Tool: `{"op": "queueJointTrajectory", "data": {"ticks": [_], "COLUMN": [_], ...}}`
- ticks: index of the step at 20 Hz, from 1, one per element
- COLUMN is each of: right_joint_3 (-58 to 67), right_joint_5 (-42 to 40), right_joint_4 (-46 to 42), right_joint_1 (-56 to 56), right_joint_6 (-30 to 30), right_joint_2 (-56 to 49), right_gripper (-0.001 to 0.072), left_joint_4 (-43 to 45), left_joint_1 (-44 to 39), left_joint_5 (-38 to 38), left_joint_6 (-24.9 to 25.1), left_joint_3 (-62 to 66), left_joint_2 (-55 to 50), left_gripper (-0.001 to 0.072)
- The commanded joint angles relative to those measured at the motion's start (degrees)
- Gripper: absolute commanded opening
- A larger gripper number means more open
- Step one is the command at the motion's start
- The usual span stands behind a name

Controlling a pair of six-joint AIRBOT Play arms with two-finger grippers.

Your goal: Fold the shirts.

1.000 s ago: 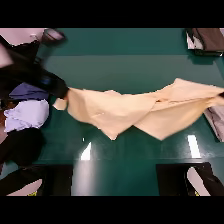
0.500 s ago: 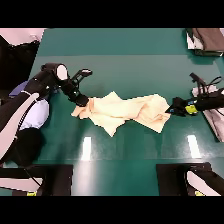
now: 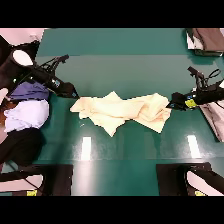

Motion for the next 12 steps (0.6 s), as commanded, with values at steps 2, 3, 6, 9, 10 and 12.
{"op": "queueJointTrajectory", "data": {"ticks": [2, 3, 6, 9, 10, 12], "right_joint_3": [-0.96, -1.57, -2.32, -2.32, -2.27, -1.66], "right_joint_5": [-1.38, -1.84, -2.12, -2.64, -2.60, -1.88], "right_joint_4": [-0.81, -0.81, -0.83, -0.85, -0.81, -0.76], "right_joint_1": [-0.13, -0.13, -0.13, -0.13, -0.13, -0.13], "right_joint_6": [0.07, 0.09, 0.11, 0.20, 0.22, 0.24], "right_joint_2": [2.49, 3.34, 5.55, 7.06, 7.32, 6.80], "right_gripper": [0.0014, 0.0014, 0.0014, 0.0015, 0.0014, 0.0015], "left_joint_4": [-0.35, -0.35, -3.10, -9.64, -11.85, -12.26], "left_joint_1": [-6.56, -9.20, -15.39, -16.15, -16.15, -16.35], "left_joint_5": [8.37, 11.13, 19.04, 23.98, 25.14, 25.29], "left_joint_6": [-3.21, -3.23, -4.11, -4.11, -4.09, -4.22], "left_joint_3": [-13.75, -16.65, -24.24, -28.04, -28.61, -28.63], "left_joint_2": [7.69, 7.89, 7.76, 7.74, 7.39, 5.38], "left_gripper": [0.0327, 0.0327, 0.0327, 0.0497, 0.0688, 0.0661]}}
